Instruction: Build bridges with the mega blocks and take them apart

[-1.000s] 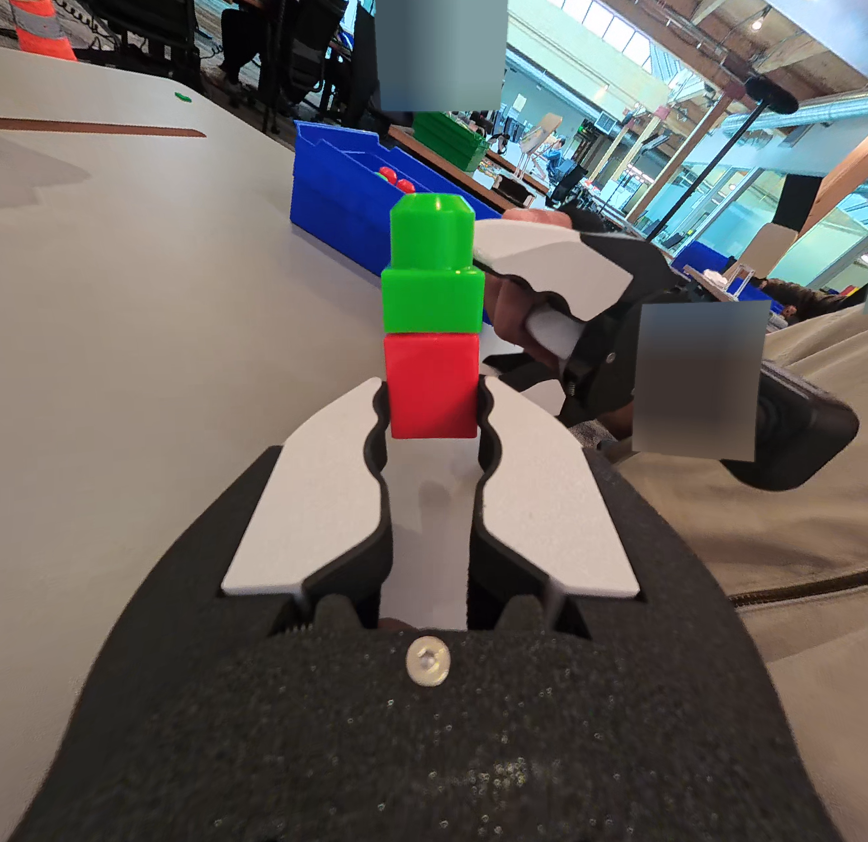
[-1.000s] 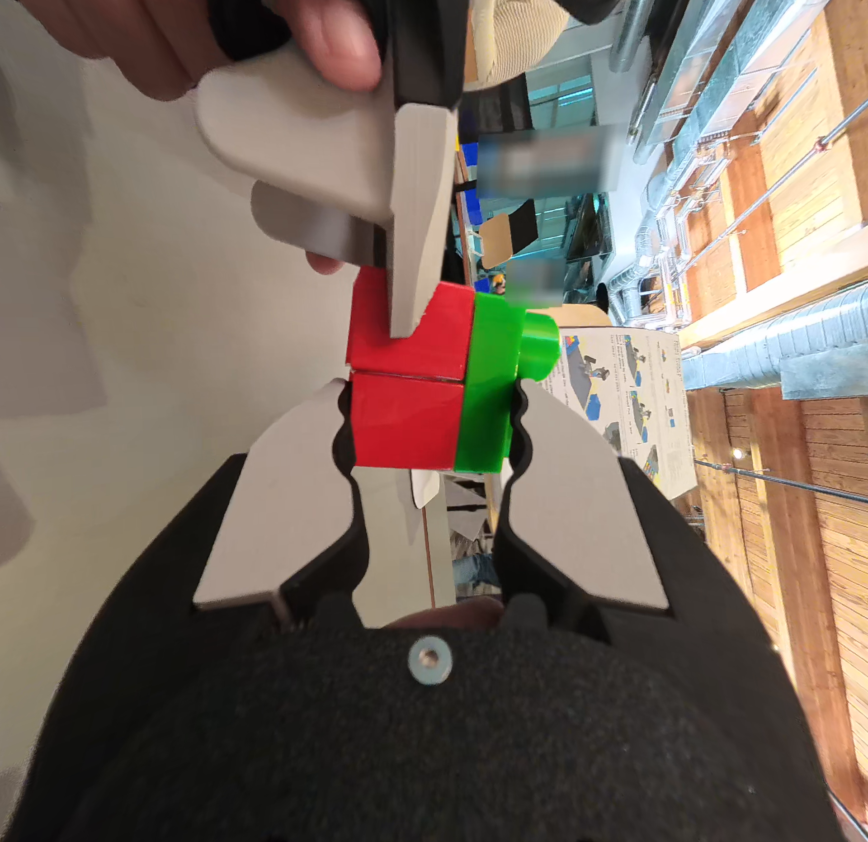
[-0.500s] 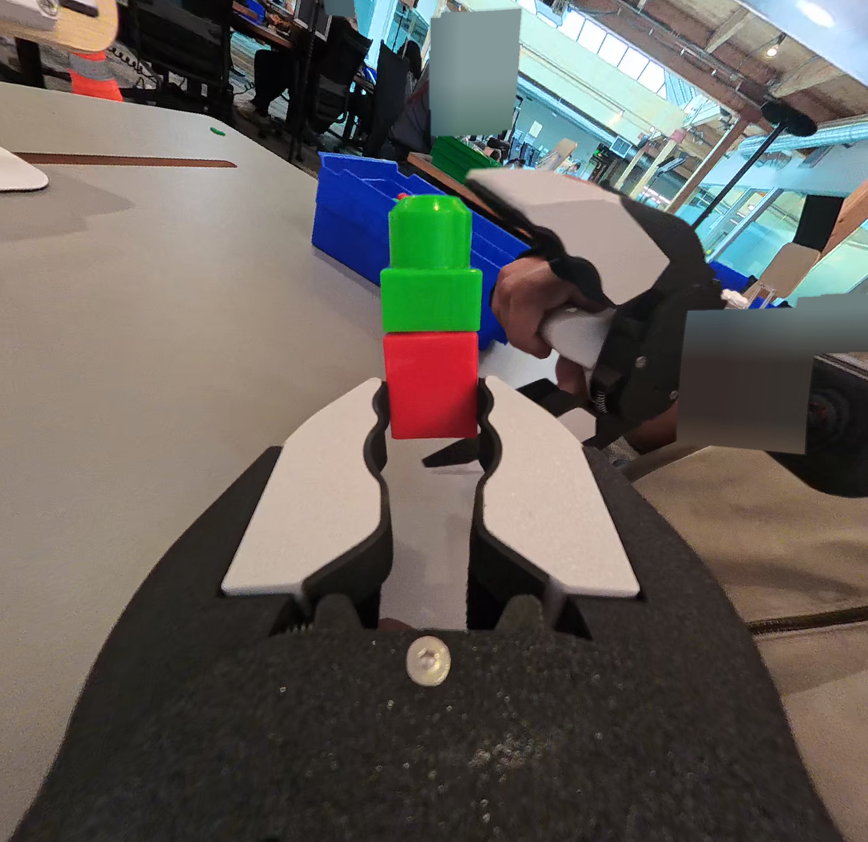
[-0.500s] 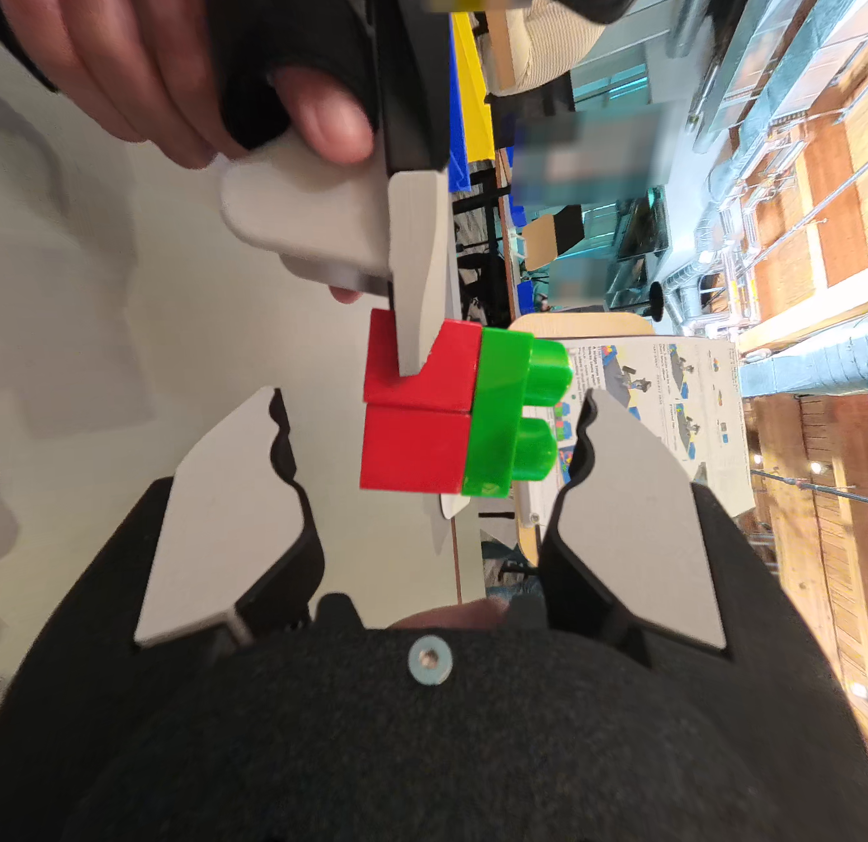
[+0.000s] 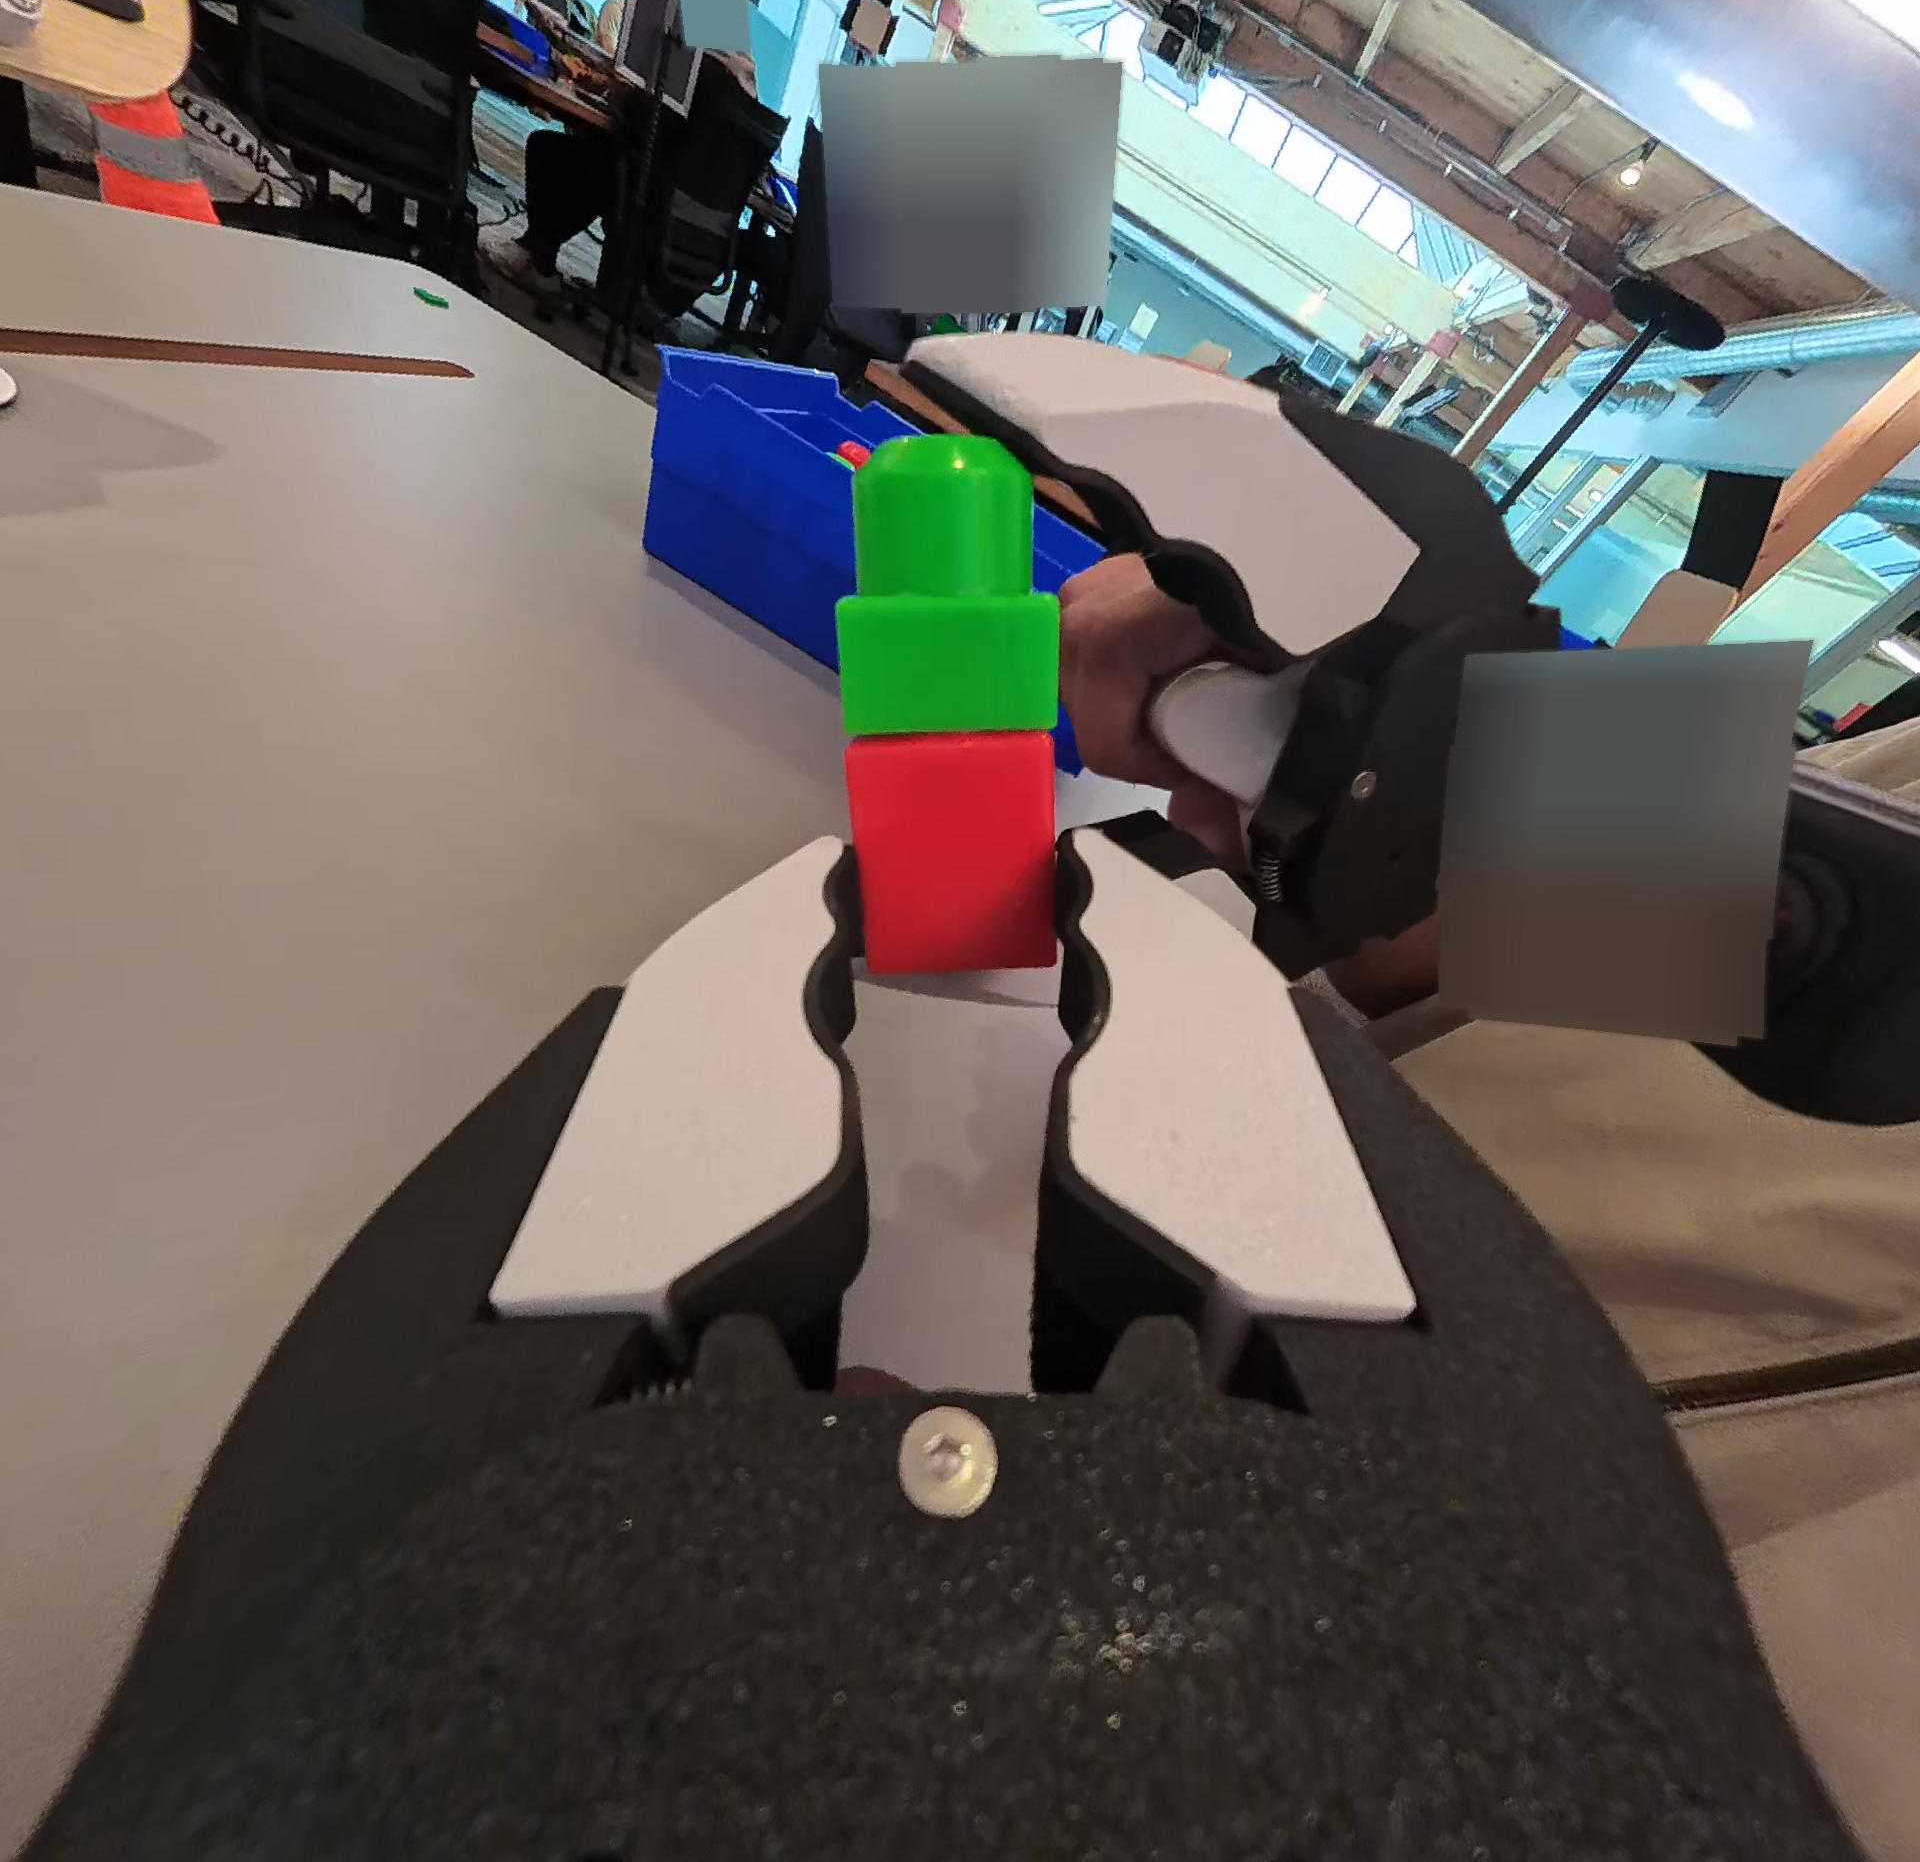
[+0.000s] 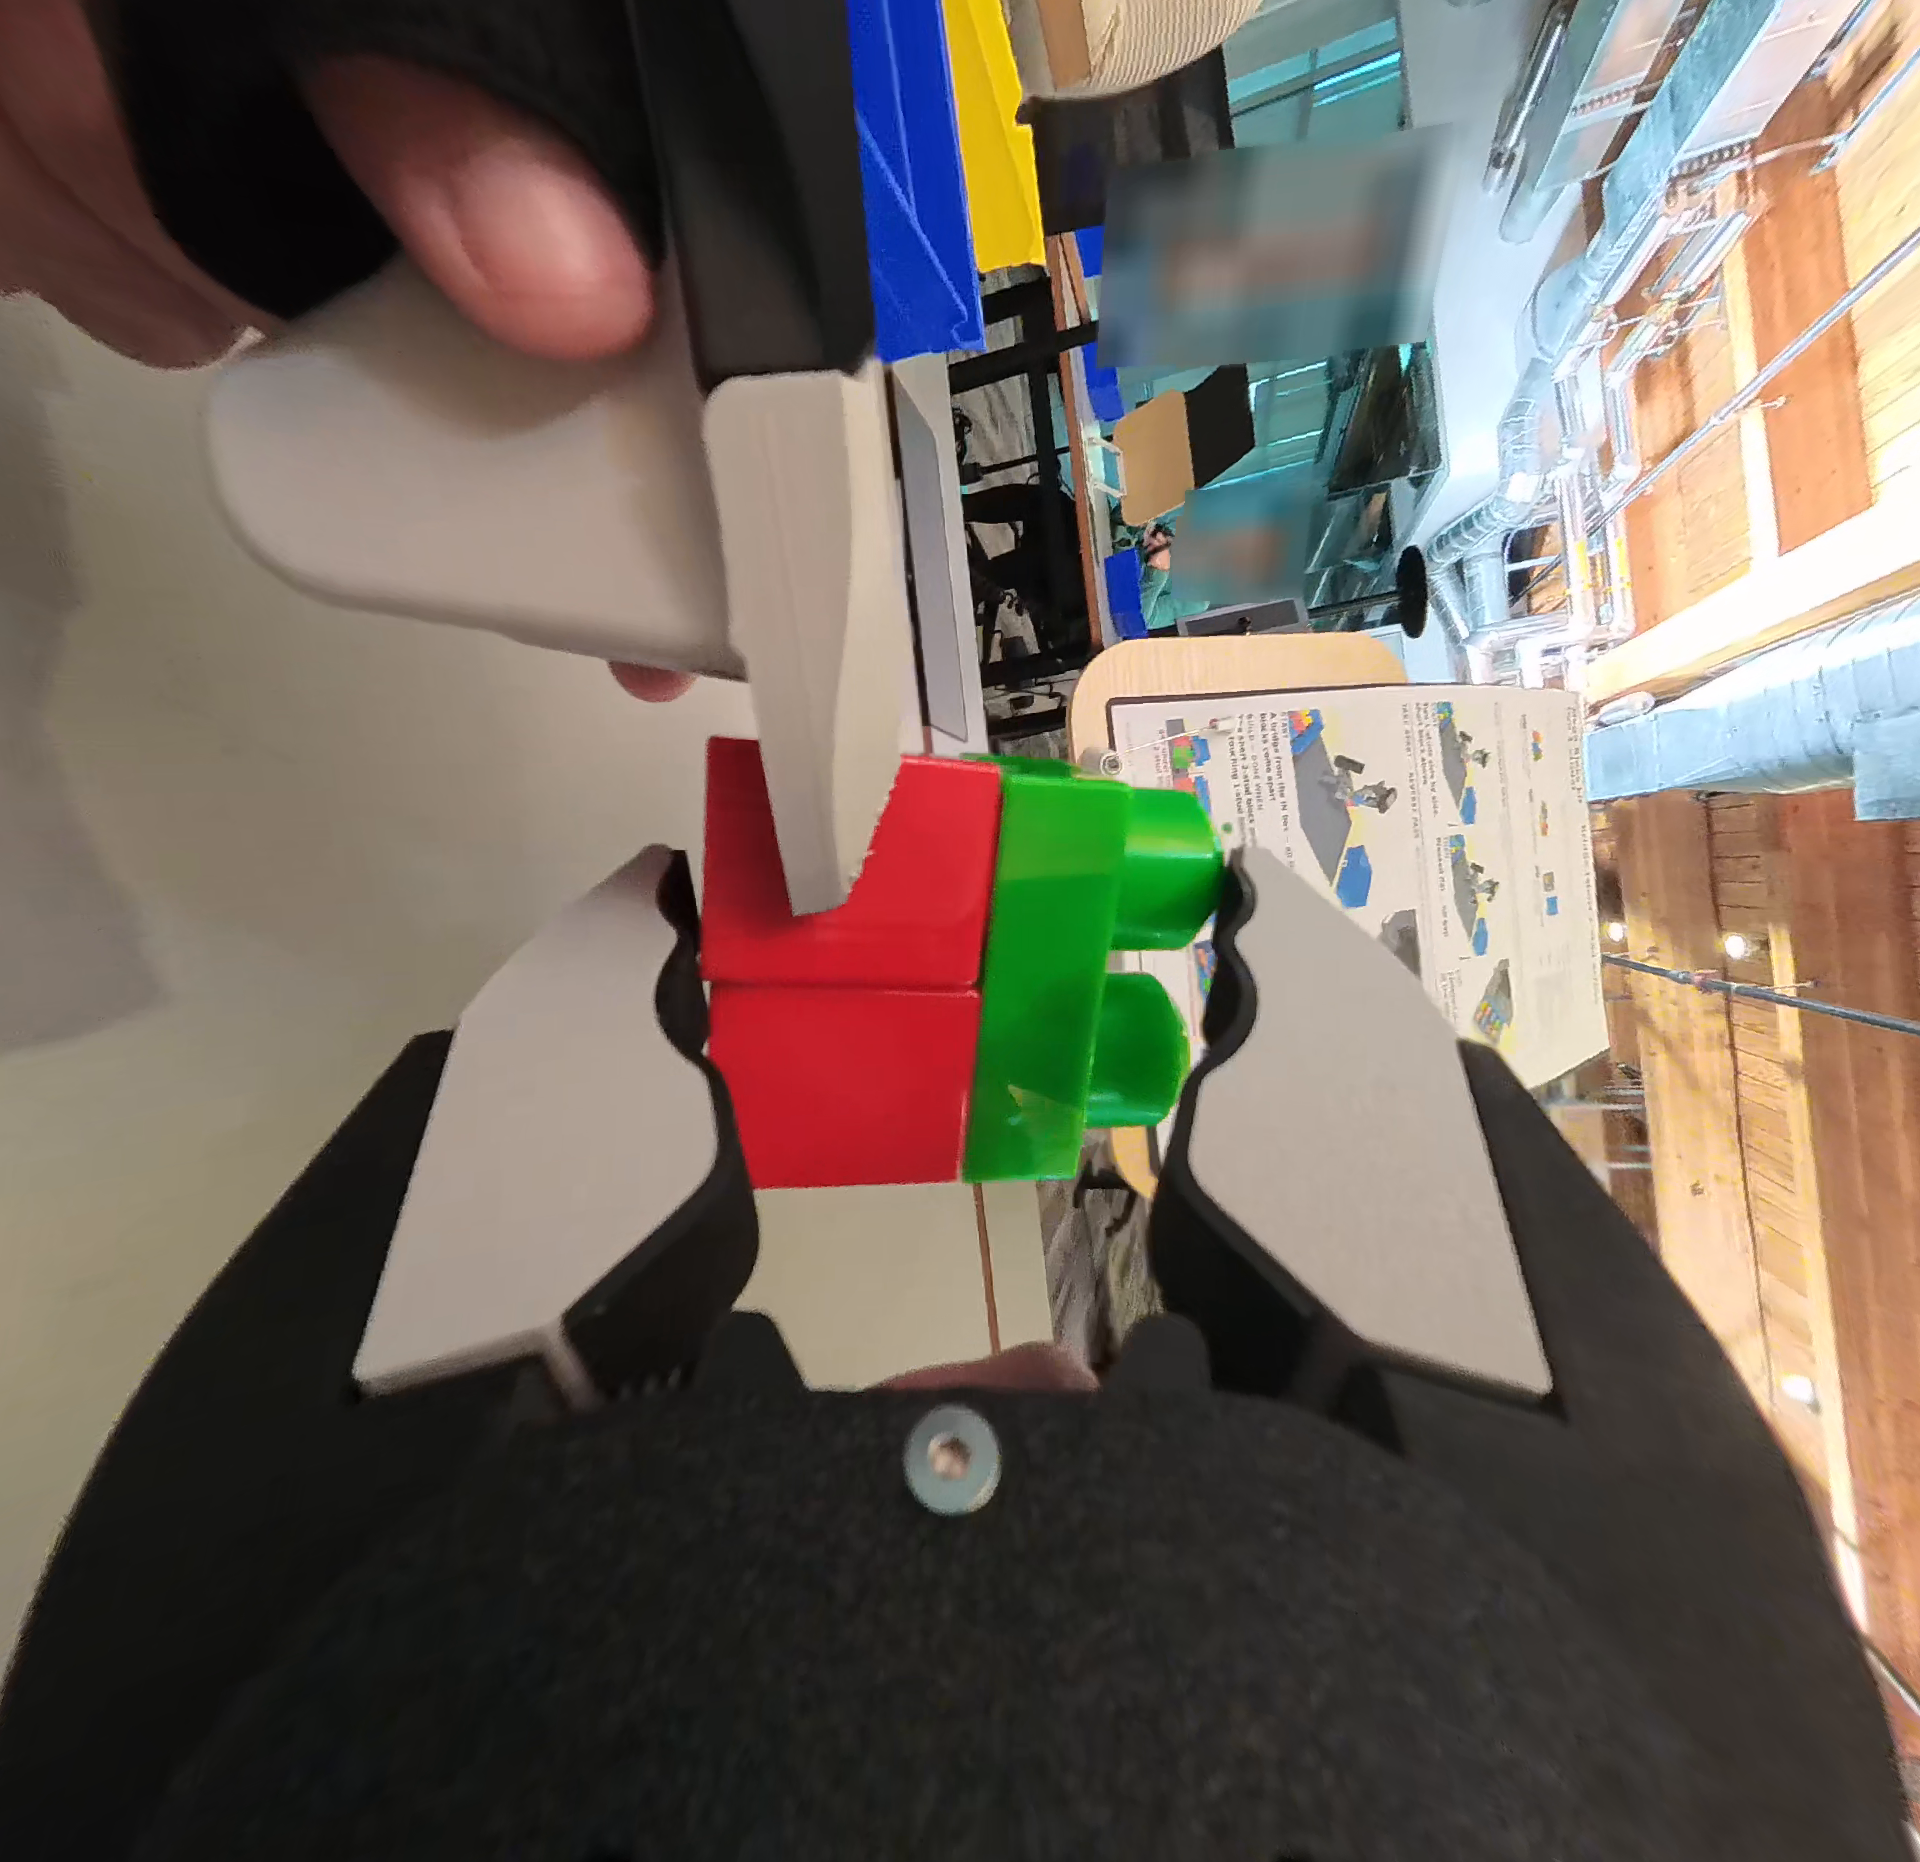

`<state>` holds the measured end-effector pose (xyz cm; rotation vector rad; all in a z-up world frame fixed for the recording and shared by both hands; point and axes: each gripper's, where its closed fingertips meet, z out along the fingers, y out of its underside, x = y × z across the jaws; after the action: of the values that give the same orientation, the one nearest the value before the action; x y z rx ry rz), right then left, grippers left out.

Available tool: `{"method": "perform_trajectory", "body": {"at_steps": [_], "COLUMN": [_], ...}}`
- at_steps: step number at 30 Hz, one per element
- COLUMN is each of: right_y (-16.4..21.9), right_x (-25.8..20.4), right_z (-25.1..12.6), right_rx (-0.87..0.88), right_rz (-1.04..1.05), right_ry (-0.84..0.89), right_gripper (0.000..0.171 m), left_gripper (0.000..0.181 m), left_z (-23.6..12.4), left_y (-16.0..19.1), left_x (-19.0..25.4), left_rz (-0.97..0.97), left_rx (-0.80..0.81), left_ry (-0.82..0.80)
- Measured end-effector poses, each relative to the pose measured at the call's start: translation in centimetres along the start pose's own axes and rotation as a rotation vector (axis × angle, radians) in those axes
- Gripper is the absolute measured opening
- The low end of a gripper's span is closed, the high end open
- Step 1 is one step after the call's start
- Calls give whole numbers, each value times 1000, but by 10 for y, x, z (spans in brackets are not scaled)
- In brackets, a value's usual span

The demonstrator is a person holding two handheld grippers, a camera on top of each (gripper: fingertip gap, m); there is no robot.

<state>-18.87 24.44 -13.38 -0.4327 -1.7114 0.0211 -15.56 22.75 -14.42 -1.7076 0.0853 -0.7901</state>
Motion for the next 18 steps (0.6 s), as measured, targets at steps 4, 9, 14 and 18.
{"method": "perform_trajectory", "body": {"at_steps": [4,9,14,18], "right_y": [3,3,4,3], "right_x": [-2,-1,-1,2], "right_z": [1,-1,-2,0], "right_rx": [-27,-34,-42,-23], "right_rz": [20,47,42,51], "right_ry": [-7,-15,-8,10], "right_gripper": [93,93,92,93], "left_gripper": [35,35,35,35], "left_z": [0,0,1,0], "left_y": [1,-1,-1,-3], "left_x": [-2,0,0,-2], "left_rz": [-10,-22,-25,-23], "left_rx": [0,29,36,52], "left_ry": [-5,18,21,18]}}
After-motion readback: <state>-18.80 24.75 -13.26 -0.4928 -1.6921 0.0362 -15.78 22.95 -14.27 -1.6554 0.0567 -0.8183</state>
